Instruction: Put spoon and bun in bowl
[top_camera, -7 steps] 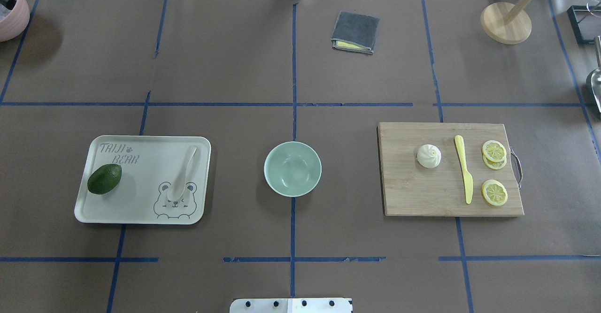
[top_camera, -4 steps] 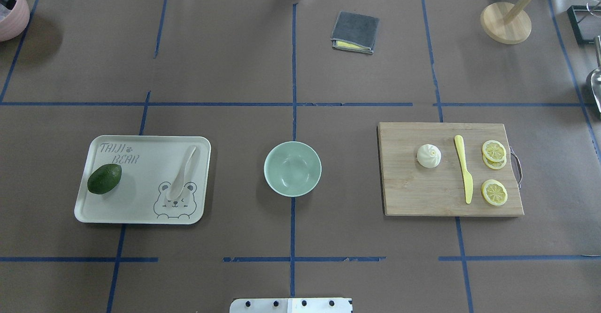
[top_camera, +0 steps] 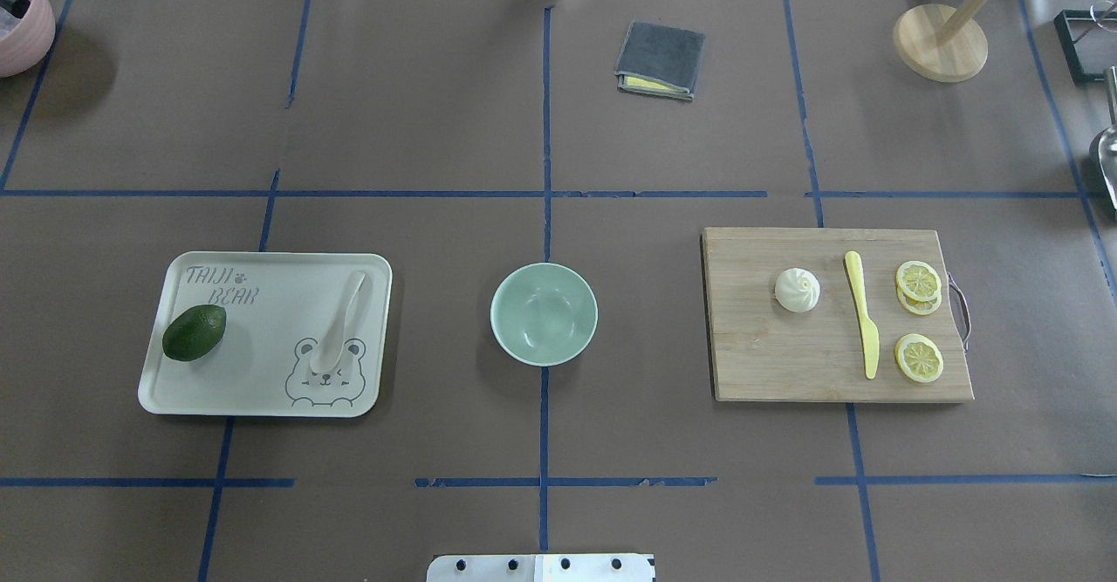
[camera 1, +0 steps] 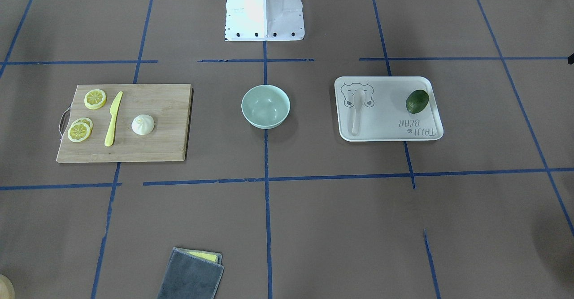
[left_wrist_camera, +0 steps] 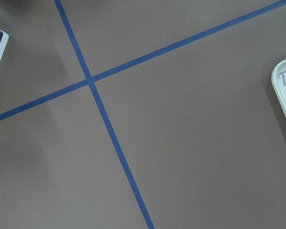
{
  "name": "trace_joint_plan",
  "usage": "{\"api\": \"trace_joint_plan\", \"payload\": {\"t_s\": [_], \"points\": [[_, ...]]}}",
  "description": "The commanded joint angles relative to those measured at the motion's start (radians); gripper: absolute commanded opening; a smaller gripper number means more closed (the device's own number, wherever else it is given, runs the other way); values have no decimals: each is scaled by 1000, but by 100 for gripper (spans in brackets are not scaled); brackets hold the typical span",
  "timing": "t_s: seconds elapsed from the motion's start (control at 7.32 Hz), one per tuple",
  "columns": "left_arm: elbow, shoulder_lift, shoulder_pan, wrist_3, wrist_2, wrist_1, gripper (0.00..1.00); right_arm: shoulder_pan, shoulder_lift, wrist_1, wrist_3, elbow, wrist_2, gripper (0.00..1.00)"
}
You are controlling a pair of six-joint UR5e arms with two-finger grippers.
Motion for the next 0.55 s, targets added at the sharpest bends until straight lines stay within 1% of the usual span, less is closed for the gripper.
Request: {"api": "trace_joint_plan", "payload": {"t_s": [0.0,0.14,0.27,0.41], "points": [[-3,-1,16,-9,-126,-67,100,-1,-5,0,7,4,15,100],[-3,-1,74,-59,-134,-172,100,-1,-5,0,10,3,38,100],[-4,-4,117,-197,-132,-269,100,-1,-5,1,8,3,49,100],[-3,-4,195,-323,-132,-405,100,-3,-3,1,8,7,49,100]]}}
